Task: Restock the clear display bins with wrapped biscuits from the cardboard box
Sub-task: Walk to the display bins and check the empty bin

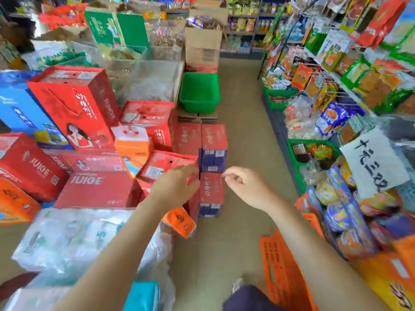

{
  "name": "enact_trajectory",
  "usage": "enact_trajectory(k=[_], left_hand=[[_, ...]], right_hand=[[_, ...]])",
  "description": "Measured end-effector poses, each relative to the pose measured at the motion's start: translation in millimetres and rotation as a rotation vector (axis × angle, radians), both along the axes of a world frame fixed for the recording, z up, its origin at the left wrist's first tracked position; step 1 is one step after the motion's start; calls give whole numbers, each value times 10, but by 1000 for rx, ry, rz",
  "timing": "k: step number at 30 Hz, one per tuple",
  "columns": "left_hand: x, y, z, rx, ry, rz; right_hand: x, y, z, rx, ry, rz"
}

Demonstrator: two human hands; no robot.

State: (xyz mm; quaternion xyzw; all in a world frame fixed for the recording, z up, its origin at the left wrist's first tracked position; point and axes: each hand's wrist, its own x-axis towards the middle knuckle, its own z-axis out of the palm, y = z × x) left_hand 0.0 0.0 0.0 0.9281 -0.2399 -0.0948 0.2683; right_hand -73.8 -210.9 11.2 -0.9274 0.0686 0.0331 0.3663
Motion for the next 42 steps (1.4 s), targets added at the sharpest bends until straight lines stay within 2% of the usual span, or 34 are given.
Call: enact_trajectory(k=[4,10,14,19,24,31,37,42], left_hand=[[198,-539,-317,-54,128,-49],[729,-1694,-526,-87,115,-87],[1118,-2465,-554,-18,206,-135],[1674,-3242,-563,-27,270,-118],[2475,-3818,-677,-30,301,-91],[4283,-4661,-1115,-127,307,-17],[5966,-5623,-811,-155,278,-27],[7152,-6462,-599,-189,218,-78]], right_hand=[[-97,-443,-433,66,119,-85],[179,-1466,-904,191,142,-275],[529,-2196,-956,231,139,-302],[1131,-2997,-886,224,157,-322],[2044,-3630,-908,236,156,-311],[3836,-4561,-843,153,239,-201],[5359,-5485,-502,143,224,-231],[6480,-6245,-618,202,155,-302]])
